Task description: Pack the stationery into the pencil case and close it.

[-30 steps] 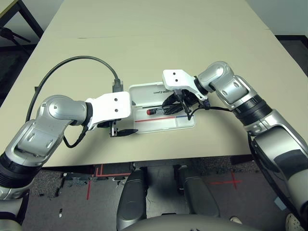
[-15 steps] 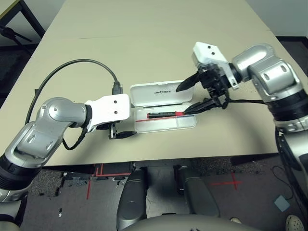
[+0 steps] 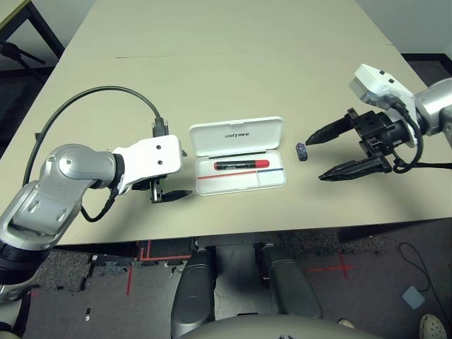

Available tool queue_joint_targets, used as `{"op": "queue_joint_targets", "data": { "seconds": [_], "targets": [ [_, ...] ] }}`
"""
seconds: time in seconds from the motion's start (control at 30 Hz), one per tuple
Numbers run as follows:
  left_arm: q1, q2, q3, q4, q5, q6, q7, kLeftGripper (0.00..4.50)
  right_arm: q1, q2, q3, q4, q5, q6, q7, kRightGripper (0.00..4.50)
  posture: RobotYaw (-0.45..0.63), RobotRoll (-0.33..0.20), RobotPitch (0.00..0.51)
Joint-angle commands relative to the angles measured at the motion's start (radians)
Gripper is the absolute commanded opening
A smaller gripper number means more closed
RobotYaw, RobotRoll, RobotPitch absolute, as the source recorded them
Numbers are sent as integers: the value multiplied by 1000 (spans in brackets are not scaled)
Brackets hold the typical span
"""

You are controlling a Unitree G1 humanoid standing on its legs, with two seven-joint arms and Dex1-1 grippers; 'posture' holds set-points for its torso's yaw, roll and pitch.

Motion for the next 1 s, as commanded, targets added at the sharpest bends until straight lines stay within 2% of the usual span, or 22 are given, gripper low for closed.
{"op": "queue_joint_targets", "data": {
  "seconds": [0.03, 0.2, 0.4, 0.6, 0.77, 1.0],
  "targets": [
    [-35, -20, 25, 27, 4, 141, 80, 4500, 14, 2, -23, -26, 9, 7, -15, 4470, 74, 0, 190],
    [-119, -130, 54, 49, -12, 440, 239, 4500, 12, 9, -20, -21, 3, 1, -29, 4470, 74, 0, 194],
    [-133, -265, 88, 20, -34, 640, 366, 4500, 17, 15, -12, -19, -7, -6, -43, 4470, 69, 0, 200],
    [-105, -384, 132, 33, 2, 724, 520, 4500, 23, 17, -7, -21, -18, -7, -56, 4470, 62, 0, 208],
    [-95, -472, 171, 73, 19, 716, 627, 4500, 29, 22, -2, -24, -28, -14, -60, 4470, 60, 0, 211],
    [-84, -539, 205, 99, 19, 766, 711, 4500, 34, 29, 0, -24, -44, -24, -61, 4470, 51, 0, 213]
  ]
}}
